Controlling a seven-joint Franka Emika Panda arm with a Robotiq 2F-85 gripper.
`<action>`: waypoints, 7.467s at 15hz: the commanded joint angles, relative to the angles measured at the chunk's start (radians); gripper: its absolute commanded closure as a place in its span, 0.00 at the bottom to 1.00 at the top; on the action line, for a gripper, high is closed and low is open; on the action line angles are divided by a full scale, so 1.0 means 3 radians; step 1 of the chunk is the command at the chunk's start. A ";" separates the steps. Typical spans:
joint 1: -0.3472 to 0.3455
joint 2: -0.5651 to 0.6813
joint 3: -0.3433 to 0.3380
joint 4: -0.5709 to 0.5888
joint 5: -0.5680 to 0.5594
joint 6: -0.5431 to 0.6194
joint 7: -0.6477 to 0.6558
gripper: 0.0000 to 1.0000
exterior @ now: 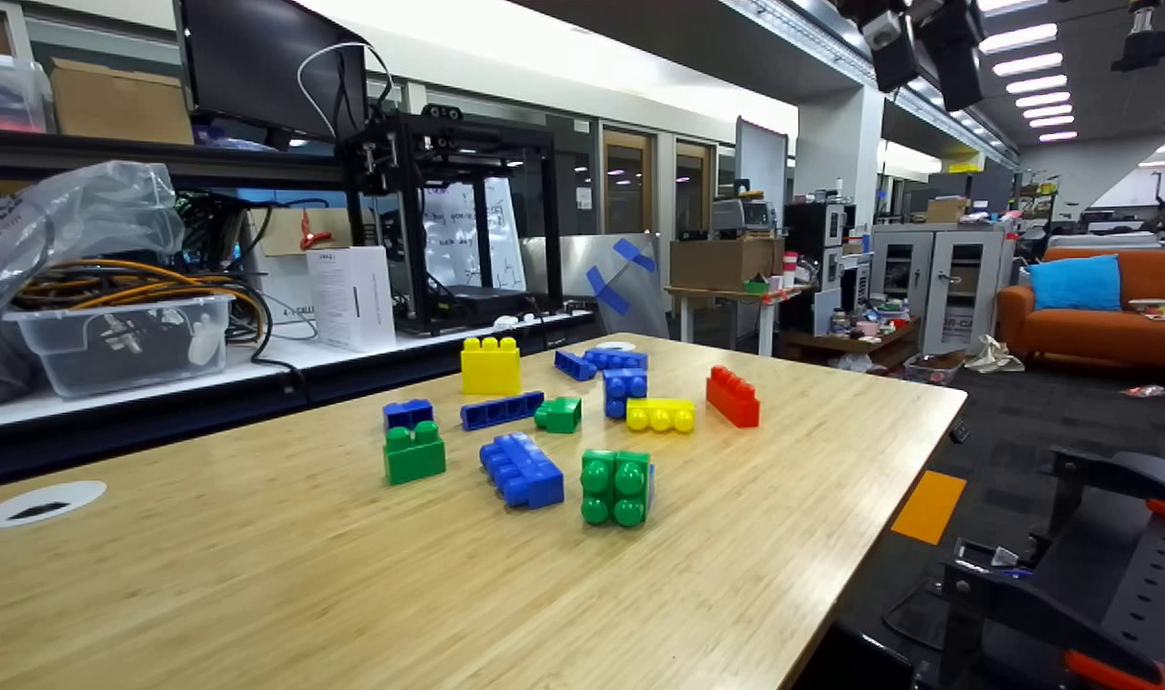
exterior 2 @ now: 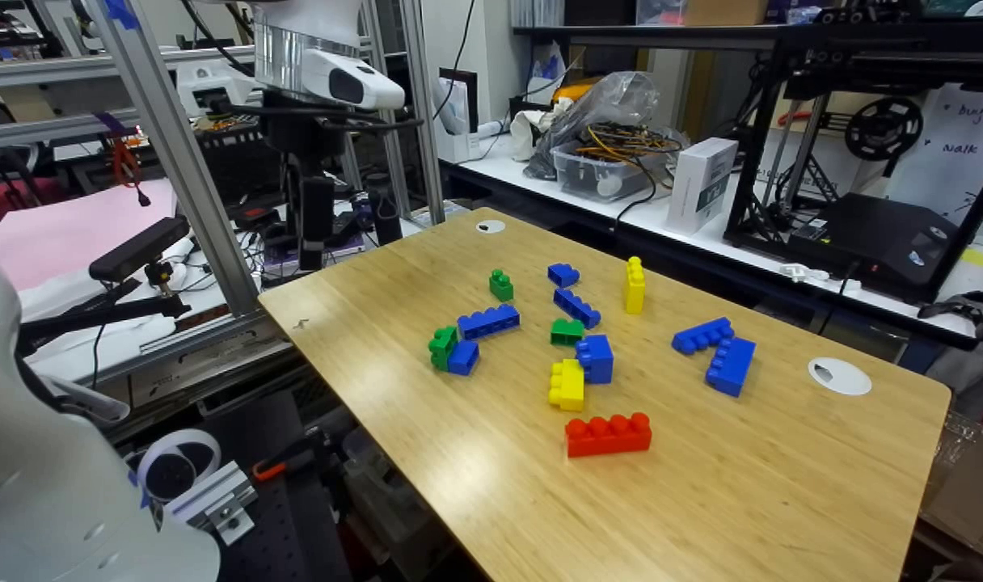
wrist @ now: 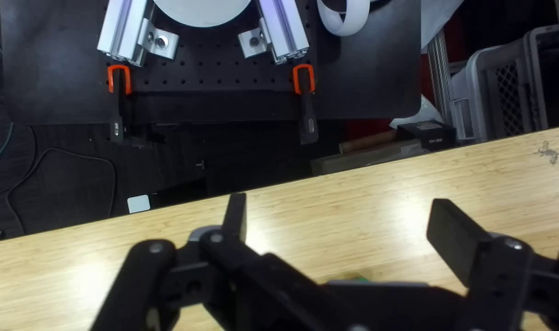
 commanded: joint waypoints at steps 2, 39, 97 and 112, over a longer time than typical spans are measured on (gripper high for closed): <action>-0.0058 0.0239 0.0002 0.0184 -0.0029 0.0162 -0.0073 0.00; -0.0213 0.3482 -0.0163 0.3261 -0.0468 0.1565 -0.1399 0.00; -0.0650 0.6636 0.0686 0.6428 -0.0051 0.1878 -0.4179 0.00; -0.0581 0.6824 0.0674 0.6704 -0.0174 0.1845 -0.4099 0.00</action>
